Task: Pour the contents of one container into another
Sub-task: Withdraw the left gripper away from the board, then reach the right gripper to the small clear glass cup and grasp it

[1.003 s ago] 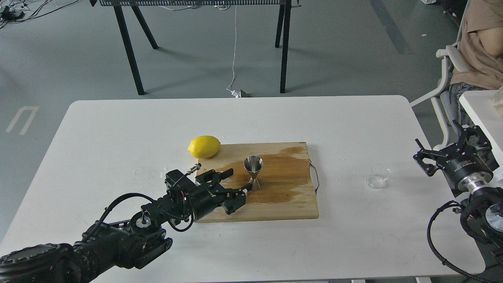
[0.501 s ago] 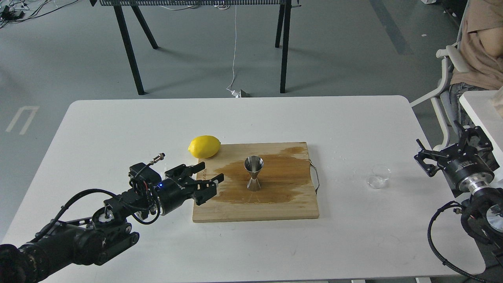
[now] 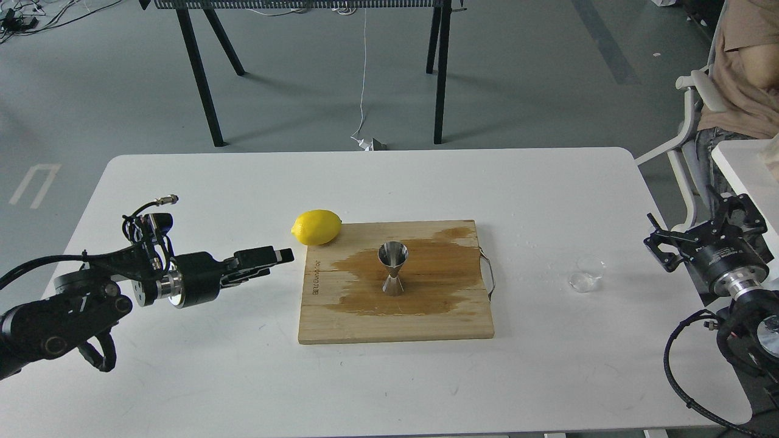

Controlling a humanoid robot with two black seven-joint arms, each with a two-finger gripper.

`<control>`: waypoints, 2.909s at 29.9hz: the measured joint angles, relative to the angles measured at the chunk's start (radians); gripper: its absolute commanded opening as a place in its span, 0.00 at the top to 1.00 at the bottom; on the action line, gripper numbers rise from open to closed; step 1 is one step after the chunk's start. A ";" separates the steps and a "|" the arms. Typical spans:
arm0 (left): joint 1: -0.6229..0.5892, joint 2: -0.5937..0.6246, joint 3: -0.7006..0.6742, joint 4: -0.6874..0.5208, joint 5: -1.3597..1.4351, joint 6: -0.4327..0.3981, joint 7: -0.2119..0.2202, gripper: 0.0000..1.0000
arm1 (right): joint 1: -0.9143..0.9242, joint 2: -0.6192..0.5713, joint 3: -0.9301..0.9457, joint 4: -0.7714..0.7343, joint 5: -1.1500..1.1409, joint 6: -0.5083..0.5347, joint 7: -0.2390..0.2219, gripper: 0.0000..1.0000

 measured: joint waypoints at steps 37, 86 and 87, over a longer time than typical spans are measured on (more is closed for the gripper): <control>0.011 -0.117 -0.127 0.280 -0.967 -0.024 0.000 0.08 | -0.122 -0.014 0.010 0.275 0.323 -0.621 -0.443 0.00; 0.038 -0.127 -0.121 0.371 -0.967 -0.024 0.000 0.06 | -0.028 0.094 0.009 0.182 0.163 -0.609 -0.431 0.49; 0.039 -0.127 -0.121 0.373 -0.967 -0.024 0.000 0.06 | -0.028 0.094 0.010 0.182 0.162 -0.609 -0.431 0.49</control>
